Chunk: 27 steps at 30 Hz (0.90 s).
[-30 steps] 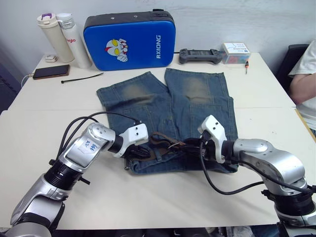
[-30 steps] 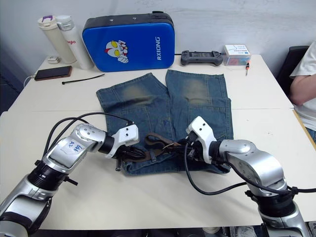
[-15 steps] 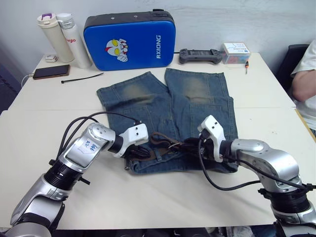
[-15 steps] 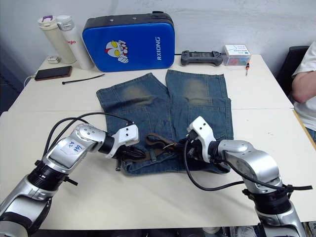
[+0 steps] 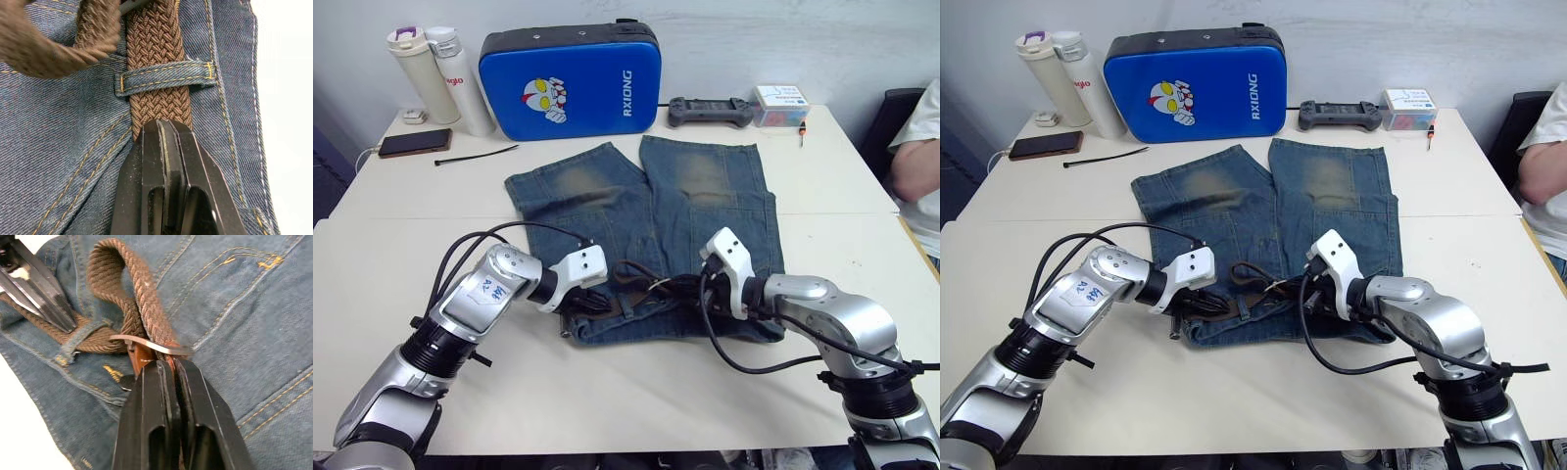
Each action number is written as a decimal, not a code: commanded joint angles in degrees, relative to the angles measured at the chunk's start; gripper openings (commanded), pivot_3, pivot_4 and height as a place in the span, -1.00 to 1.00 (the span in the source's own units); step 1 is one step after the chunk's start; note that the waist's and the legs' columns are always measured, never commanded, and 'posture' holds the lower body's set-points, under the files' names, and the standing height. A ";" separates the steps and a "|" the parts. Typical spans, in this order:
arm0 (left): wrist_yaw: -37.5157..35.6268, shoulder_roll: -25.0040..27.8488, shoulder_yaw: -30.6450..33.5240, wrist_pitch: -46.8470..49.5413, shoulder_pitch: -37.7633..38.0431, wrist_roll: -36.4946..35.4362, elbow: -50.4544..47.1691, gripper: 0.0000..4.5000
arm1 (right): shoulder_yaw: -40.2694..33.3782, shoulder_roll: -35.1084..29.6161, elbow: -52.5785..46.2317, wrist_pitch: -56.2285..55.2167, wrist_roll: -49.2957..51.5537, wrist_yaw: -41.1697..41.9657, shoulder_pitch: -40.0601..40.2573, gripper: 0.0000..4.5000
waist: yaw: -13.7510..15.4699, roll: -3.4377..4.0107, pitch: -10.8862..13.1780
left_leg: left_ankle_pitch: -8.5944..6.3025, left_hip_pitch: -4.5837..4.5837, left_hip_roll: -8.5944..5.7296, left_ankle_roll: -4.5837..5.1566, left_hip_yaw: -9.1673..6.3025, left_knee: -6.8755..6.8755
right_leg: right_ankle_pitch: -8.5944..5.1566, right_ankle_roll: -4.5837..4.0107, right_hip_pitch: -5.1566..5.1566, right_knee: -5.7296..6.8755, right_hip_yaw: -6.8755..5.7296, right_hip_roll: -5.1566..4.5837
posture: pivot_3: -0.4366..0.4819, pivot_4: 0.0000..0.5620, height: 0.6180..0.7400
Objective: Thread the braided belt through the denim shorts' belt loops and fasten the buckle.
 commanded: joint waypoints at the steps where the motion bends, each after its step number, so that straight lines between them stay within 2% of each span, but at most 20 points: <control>1: 0.71 0.89 -0.85 0.56 1.56 1.45 0.96 -1.00 | 1.43 -10.30 -6.32 -5.88 -7.01 1.64 0.26 -0.99 | -0.01 0.00 0.00 | 0.00 0.00 0.00 0.00 0.00 0.00 | 0.00 0.00 0.00 0.00 0.00 0.00 | -0.05 -0.47 1.00; 3: 0.40 0.70 -1.34 -0.22 1.36 1.72 1.79 -1.00 | 1.40 -15.64 -8.84 -11.97 -11.20 4.10 1.06 -0.99 | 0.02 0.00 0.00 | 0.00 0.00 0.00 0.00 0.00 0.00 | 0.00 0.00 0.00 0.00 0.00 0.00 | -0.05 -0.47 1.00; 8: -0.15 -0.25 -2.45 -1.61 0.47 2.13 3.51 -1.00 | 0.99 -23.91 -10.06 -23.79 -18.52 6.62 3.39 -0.99 | 0.14 0.14 0.09 | -0.01 -0.03 -0.01 0.02 0.00 -0.01 | 0.00 0.00 -0.01 -0.05 0.00 -0.02 | -0.05 -0.47 1.00; 11: -0.75 -0.45 -2.88 -2.49 0.05 2.30 4.39 -1.00 | -1.37 -28.03 -10.32 -29.70 -20.52 9.19 7.17 -0.99 | 0.15 0.29 0.18 | -0.01 -0.01 -0.01 0.02 -0.01 -0.04 | 0.00 0.00 0.02 -0.09 -0.02 -0.02 | -0.05 -0.47 1.00; 14: -1.51 -0.49 -3.35 -3.61 -0.44 2.60 5.56 -1.00 | -6.64 -31.92 -9.93 -37.88 -22.71 12.21 15.00 -0.99 | 0.69 0.29 0.18 | -0.01 -0.03 -0.02 0.02 0.00 -0.03 | 0.00 0.01 0.05 -0.14 -0.05 -0.02 | -0.05 -0.47 1.00; 20: -3.60 0.10 -4.56 -5.79 -0.88 3.09 7.48 -1.00 | -19.27 -33.67 -2.06 -57.36 -30.69 13.39 31.83 -0.99 | 1.43 0.29 0.18 | 0.01 0.03 -0.01 -0.01 0.03 -0.03 | 0.00 0.01 0.16 -0.19 -0.03 0.02 | -0.05 -0.47 1.00; 27: -5.36 2.53 -4.80 -5.86 1.25 3.15 5.99 -1.00 | -22.68 -31.12 9.51 -71.46 -40.14 5.32 38.89 -0.99 | 1.32 0.30 0.20 | 0.00 0.45 0.01 -0.02 0.06 -0.10 | -0.01 0.02 0.55 -0.29 -0.01 0.06 | -0.05 -0.47 1.00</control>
